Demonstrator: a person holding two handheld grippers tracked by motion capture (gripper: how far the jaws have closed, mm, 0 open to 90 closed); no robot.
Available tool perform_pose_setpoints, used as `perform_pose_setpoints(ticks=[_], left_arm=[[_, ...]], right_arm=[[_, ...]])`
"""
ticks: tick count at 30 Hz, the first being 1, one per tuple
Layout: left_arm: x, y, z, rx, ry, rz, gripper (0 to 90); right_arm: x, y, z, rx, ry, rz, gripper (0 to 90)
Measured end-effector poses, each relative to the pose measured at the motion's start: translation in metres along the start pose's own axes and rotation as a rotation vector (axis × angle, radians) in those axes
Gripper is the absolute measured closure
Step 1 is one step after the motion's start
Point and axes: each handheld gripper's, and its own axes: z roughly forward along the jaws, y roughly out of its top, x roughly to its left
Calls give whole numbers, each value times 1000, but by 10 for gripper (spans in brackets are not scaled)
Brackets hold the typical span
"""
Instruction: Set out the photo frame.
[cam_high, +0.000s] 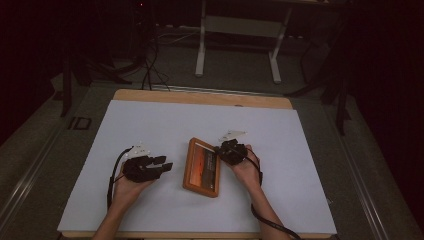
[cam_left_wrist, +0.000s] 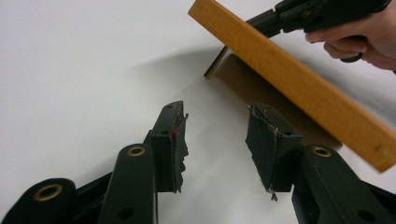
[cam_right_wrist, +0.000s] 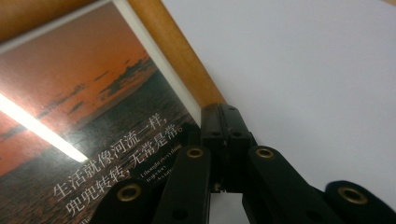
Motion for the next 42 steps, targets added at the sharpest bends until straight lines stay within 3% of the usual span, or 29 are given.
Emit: perform_pose_setpoints(ticks=[14,19,21,22,31,33,37,42], left_arm=[[-7,7,-2,5,-14,-40,482],[-15,11,-2,9,-16,-30,416],[-16,12,-2,6,-31,-44,398],[-18,14,-3,-2,-58,-57,389],[-28,19,-1,7,-114,-82,359],[-30,20,1,11,-144,-91,361],[-37,21,5,20,-162,-100,350],[-43,23,9,33,-154,-114,284]], right_arm=[[-3,-4,1,-8,8,23,900],[-3,-4,1,-10,9,22,900],[-3,-4,1,-10,8,21,900],[-2,-4,1,-12,7,22,900],[-1,-5,1,-16,-1,15,900],[-1,-5,1,-15,-4,12,900],[-1,-5,1,-17,-4,11,900],[-1,-5,1,-18,-4,11,900]])
